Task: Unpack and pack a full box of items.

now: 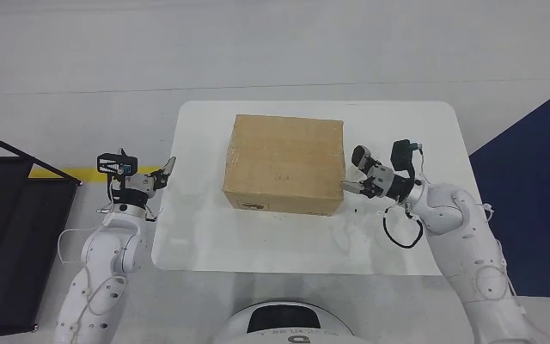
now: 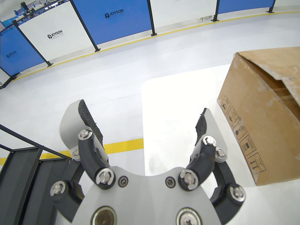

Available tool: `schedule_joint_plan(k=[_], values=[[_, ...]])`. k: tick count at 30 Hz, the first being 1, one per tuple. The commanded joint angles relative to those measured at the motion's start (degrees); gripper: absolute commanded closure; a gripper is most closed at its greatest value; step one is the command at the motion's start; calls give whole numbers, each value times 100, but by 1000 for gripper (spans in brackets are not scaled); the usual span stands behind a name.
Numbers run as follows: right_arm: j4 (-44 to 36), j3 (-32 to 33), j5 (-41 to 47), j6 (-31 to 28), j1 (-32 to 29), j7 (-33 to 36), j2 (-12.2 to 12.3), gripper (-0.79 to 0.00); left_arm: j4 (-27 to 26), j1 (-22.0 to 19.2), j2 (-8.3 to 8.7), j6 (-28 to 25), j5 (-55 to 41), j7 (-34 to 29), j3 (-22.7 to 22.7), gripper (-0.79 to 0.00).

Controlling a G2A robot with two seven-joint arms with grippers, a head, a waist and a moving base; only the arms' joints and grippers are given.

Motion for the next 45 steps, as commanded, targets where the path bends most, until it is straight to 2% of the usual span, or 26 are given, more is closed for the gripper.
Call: schedule_joint_plan(k=[1,6,8,45], values=[[-41,-20,308,0,-14,91,38,-785,0,0,0,0,0,0,0,-785],[-23,-53,720,0,3,433,126,-785,0,0,0,0,0,0,0,-785],[47,-33,633,223,60,554,140,-785,0,0,0,0,0,0,0,-785],[63,-172,806,218,39,701,140,-785,0,0,0,0,0,0,0,-785]])
